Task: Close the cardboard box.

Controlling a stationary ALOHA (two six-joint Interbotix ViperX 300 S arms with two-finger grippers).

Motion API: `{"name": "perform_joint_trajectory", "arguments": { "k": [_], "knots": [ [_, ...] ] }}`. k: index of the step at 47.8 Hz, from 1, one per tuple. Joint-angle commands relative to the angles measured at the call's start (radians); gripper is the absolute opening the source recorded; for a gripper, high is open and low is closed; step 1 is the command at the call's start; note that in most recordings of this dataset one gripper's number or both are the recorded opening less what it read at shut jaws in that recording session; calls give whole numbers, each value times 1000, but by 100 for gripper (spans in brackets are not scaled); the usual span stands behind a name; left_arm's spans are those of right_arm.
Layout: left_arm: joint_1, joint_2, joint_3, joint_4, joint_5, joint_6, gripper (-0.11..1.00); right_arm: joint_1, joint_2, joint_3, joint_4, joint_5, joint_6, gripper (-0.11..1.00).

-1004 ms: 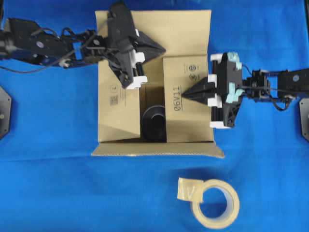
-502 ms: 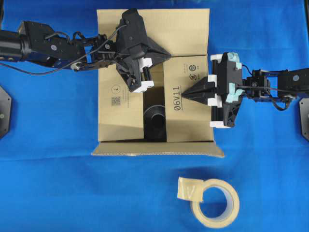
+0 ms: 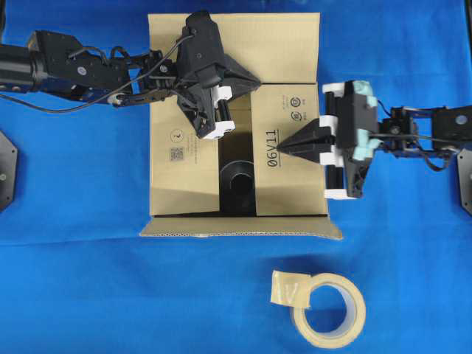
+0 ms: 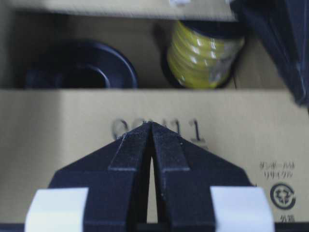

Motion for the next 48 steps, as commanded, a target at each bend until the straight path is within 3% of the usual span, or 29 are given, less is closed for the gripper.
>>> {"name": "perform_joint_trajectory", "arguments": {
  "k": [1,23,36,48],
  "knots": [
    [6,-14,-8,-2,-3,2,1,28,-87,-14,2,5,2,0],
    [6,-17,6,-2,-5,2,1,279,-339,64,-2,-44,2,0],
    [6,-18,9,0,-3,2,1,422,-282,75,-3,-58,-3,0],
    [6,-18,11,0,-5,2,1,486,-181,115,2,-117,-2,0]
  ]
}}
